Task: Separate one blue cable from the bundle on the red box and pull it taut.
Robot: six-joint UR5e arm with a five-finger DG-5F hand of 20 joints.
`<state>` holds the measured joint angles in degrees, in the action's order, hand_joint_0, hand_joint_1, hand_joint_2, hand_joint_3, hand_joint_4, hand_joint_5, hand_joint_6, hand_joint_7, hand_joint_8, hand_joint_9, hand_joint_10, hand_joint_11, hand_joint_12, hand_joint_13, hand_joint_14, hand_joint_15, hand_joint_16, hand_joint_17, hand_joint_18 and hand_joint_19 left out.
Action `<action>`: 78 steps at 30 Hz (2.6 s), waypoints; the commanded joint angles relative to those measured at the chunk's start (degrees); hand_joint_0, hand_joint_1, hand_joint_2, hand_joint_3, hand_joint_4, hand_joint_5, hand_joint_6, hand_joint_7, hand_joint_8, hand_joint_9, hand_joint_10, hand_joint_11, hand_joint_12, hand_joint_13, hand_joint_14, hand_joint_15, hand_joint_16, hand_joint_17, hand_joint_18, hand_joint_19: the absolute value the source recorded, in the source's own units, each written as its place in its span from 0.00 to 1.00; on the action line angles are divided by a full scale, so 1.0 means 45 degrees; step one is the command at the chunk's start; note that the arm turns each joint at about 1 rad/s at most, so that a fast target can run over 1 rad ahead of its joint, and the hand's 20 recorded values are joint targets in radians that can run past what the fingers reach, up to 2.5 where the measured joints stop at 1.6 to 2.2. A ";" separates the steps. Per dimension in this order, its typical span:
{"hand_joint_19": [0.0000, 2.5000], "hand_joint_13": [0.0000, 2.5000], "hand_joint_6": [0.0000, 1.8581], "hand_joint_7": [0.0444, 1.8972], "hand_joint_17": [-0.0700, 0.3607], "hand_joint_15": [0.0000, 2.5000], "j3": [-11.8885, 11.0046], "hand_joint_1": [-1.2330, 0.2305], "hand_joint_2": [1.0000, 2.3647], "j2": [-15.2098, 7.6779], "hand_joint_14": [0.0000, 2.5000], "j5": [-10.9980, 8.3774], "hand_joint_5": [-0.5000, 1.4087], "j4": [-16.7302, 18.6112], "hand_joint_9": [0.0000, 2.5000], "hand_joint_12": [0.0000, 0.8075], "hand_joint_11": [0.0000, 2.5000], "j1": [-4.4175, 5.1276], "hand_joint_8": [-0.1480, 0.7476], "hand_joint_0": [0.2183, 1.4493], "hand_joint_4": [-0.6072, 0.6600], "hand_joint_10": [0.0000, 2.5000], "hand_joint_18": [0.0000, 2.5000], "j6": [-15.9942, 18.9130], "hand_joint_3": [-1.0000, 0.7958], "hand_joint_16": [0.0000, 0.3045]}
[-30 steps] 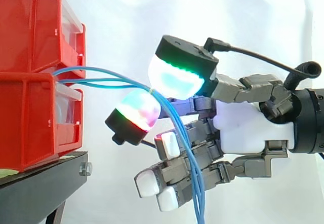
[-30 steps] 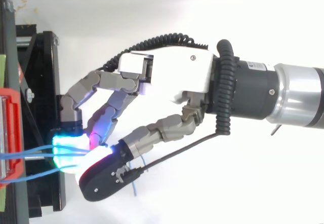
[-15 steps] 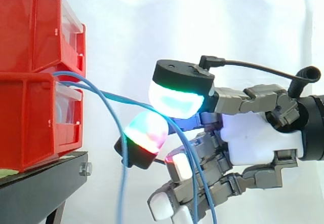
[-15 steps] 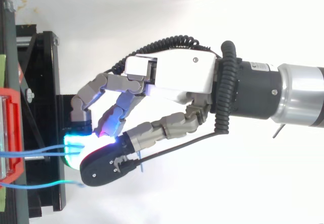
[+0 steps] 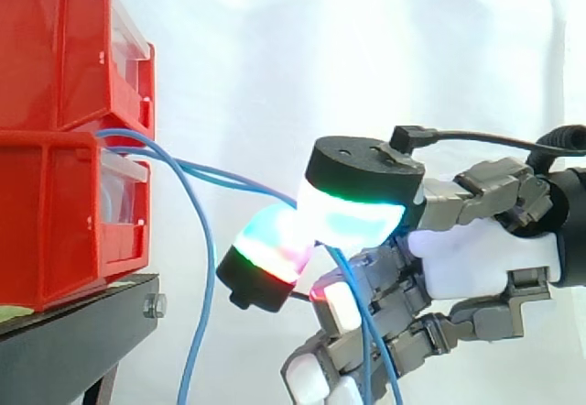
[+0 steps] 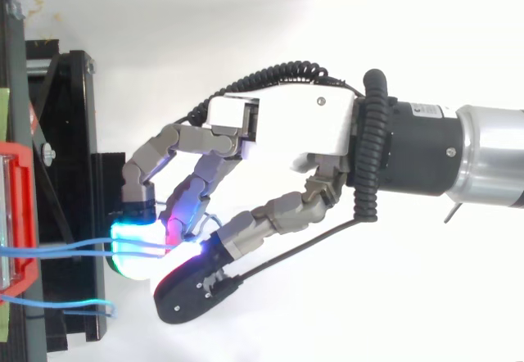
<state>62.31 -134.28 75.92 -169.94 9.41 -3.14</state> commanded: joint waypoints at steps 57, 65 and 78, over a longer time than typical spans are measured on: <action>0.21 0.34 0.49 0.43 0.38 0.18 -0.0077 0.37 0.01 0.0564 0.01 -0.0055 0.18 -0.1434 0.45 0.38 0.24 -0.0177 0.40 0.31 0.52 0.01 0.29 -0.1159 0.33 0.14; 0.22 0.34 0.47 0.43 0.38 0.18 -0.0077 0.55 0.00 0.0564 0.01 -0.0055 0.20 -0.1434 0.47 0.38 0.23 -0.0138 0.38 0.29 0.52 0.01 0.28 -0.1159 0.30 0.14; 0.23 0.36 0.45 0.47 0.40 0.18 -0.0077 0.67 0.00 0.0564 0.01 -0.0055 0.21 -0.1493 0.49 0.41 0.22 -0.0138 0.40 0.26 0.52 0.01 0.28 -0.1139 0.28 0.15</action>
<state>61.96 -131.68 75.67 -176.47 8.76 -8.27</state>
